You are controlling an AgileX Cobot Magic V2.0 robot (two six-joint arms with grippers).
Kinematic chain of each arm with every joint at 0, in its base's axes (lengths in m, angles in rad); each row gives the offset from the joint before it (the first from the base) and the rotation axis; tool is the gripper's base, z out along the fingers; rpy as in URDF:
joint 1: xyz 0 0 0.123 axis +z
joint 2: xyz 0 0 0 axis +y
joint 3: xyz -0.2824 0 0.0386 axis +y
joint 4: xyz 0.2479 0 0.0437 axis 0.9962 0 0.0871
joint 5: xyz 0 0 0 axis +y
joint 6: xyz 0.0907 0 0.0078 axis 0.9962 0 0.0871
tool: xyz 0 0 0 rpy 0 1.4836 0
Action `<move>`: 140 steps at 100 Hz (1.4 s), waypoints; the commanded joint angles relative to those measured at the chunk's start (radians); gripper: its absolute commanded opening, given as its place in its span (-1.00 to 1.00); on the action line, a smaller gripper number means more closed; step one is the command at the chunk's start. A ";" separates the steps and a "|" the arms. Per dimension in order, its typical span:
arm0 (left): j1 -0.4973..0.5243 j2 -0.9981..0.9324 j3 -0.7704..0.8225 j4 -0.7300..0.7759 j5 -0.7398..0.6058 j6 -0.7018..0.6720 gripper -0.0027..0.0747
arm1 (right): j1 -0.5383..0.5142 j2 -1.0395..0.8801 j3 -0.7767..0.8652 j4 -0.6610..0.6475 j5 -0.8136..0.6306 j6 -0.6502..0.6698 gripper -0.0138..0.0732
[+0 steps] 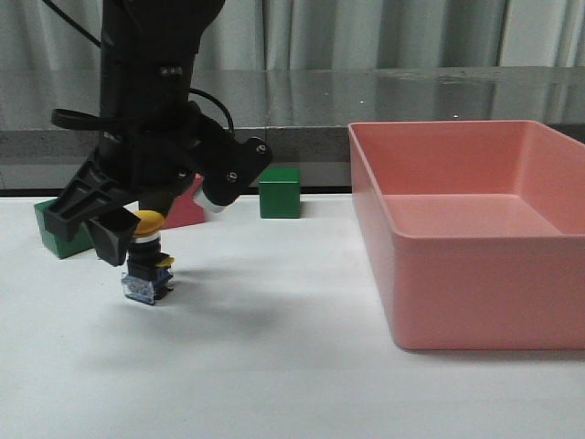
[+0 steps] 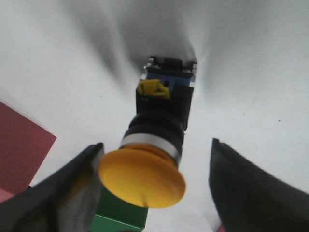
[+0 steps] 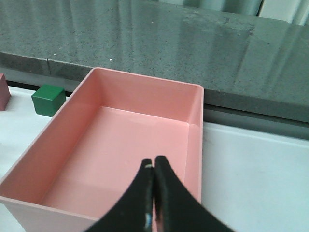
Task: Place and stand button with both arms
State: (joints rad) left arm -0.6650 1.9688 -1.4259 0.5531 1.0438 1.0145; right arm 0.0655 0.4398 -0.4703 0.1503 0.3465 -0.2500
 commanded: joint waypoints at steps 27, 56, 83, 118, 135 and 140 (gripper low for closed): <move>-0.001 -0.049 -0.029 0.034 0.047 -0.011 0.55 | -0.002 0.002 -0.026 0.005 -0.069 -0.003 -0.82; 0.145 -0.104 -0.035 0.176 0.158 -0.332 -0.33 | -0.002 0.002 -0.026 0.005 -0.069 -0.003 -0.82; 0.347 -0.260 -0.074 0.098 0.078 -0.716 -0.98 | -0.002 0.002 -0.026 0.005 -0.069 -0.003 -0.82; 0.554 -0.660 0.187 -0.482 -0.418 -0.648 -0.98 | -0.002 0.002 -0.026 0.005 -0.069 -0.003 -0.82; 0.554 -0.923 0.505 -0.561 -0.694 -0.646 -0.98 | -0.002 0.002 -0.026 0.005 -0.069 -0.003 -0.82; 0.554 -1.001 0.600 -0.581 -0.762 -0.646 -0.98 | -0.002 0.002 -0.026 0.005 -0.069 -0.003 -0.82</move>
State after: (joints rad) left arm -0.1121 1.0964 -0.9385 0.0224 0.4714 0.3680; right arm 0.0655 0.4398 -0.4703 0.1503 0.3481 -0.2500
